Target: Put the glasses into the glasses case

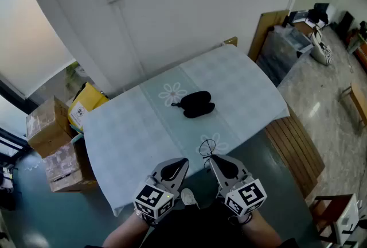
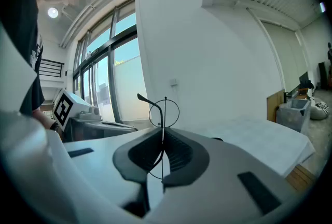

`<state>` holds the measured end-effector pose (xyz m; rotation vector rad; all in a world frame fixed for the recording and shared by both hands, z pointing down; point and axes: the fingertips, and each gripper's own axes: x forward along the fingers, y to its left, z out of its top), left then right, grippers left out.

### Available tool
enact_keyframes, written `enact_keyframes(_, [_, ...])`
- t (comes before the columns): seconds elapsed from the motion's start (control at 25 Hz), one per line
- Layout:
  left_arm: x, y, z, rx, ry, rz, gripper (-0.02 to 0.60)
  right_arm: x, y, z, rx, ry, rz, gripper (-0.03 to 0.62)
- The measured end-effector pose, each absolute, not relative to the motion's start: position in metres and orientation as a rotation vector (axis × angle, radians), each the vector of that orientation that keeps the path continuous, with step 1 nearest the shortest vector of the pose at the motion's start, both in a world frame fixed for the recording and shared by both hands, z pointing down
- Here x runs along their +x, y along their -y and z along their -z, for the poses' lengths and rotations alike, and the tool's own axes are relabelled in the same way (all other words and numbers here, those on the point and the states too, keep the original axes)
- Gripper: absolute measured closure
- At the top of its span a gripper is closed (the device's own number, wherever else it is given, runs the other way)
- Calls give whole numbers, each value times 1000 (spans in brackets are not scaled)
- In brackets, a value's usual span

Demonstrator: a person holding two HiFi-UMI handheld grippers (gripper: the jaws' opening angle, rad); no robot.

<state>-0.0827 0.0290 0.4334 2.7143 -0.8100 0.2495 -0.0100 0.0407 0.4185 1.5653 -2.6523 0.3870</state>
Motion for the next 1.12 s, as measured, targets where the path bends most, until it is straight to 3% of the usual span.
enact_keyframes(1.12, [-64, -44, -433, 2685, 844, -244, 555, 11, -47, -409, 1504, 2692, -397, 562])
